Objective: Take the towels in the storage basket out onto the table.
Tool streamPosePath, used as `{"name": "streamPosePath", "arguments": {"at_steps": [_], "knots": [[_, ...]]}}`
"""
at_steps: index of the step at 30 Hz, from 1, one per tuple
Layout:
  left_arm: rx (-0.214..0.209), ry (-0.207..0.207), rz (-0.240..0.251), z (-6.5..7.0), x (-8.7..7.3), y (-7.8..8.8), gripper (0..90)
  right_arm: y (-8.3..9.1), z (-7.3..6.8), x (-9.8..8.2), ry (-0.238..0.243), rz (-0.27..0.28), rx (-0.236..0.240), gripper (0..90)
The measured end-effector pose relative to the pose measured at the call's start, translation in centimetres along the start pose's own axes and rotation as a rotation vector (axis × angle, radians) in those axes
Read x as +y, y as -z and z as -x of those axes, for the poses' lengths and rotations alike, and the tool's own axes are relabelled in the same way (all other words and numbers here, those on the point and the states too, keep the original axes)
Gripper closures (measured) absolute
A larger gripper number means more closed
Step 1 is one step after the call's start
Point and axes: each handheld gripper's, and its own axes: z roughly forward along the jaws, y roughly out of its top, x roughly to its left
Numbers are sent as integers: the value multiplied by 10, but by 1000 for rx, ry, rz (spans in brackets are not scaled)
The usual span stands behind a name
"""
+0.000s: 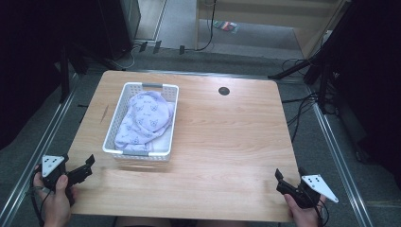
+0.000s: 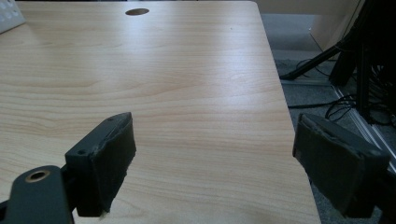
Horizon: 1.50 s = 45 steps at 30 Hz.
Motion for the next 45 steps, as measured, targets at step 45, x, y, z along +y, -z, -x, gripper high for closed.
{"name": "streamPosePath", "arguments": {"at_steps": [45], "knots": [[-122, -35, -11, 17, 73, 19, 0, -1, 0, 0, -8, -8, -15, 133]]}}
